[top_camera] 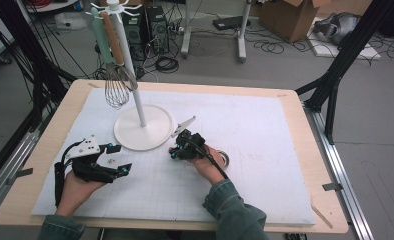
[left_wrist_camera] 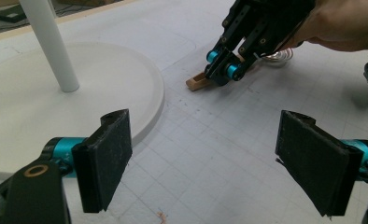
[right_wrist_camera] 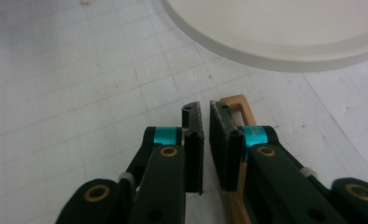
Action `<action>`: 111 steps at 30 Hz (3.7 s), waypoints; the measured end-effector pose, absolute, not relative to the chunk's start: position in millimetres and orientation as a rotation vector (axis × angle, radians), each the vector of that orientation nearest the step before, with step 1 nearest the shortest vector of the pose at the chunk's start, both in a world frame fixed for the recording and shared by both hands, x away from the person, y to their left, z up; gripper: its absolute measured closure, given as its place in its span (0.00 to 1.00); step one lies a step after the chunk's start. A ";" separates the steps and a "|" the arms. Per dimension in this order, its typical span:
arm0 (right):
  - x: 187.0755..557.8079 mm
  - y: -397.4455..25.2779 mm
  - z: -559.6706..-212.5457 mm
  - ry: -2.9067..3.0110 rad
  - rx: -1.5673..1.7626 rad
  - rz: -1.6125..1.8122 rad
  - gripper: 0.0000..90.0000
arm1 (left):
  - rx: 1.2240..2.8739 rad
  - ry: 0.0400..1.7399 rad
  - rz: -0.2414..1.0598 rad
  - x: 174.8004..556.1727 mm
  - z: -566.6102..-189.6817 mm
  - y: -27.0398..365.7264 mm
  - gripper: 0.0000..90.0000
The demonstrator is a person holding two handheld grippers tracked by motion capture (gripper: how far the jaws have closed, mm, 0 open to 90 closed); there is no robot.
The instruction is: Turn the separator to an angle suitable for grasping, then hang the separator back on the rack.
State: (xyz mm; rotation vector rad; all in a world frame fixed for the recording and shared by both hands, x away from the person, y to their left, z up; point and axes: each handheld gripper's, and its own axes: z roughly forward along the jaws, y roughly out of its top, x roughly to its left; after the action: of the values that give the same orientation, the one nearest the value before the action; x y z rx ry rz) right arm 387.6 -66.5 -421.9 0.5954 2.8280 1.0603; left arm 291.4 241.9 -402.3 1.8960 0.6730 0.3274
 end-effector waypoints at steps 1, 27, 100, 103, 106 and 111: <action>387.3 -68.2 -420.3 2.823 0.594 1.071 0.89 | 1.895 0.672 0.326 291.2 -402.0 241.9 0.21; 386.6 -135.2 -398.5 2.769 0.718 1.132 0.43 | 1.877 0.671 0.319 293.4 -400.9 245.0 0.21; 379.0 -137.2 -415.7 2.923 0.578 0.807 0.78 | 1.852 0.668 0.296 292.7 -399.1 242.3 0.21; 377.3 -137.2 -415.0 2.926 0.576 0.795 0.78 | 1.852 0.667 0.299 292.9 -398.7 243.3 0.21; 374.5 -135.5 -414.7 2.919 0.563 0.771 0.77 | 1.852 0.665 0.297 293.0 -398.9 243.6 0.21; 372.2 -129.3 -417.6 2.954 0.527 0.675 0.76 | 1.856 0.665 0.291 292.6 -399.5 241.2 0.21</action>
State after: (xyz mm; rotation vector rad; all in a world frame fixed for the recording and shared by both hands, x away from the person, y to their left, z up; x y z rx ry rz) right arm 372.2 -129.3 -417.6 0.5272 2.9542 0.6748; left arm 292.6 241.2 -399.5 1.8559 0.6645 0.2906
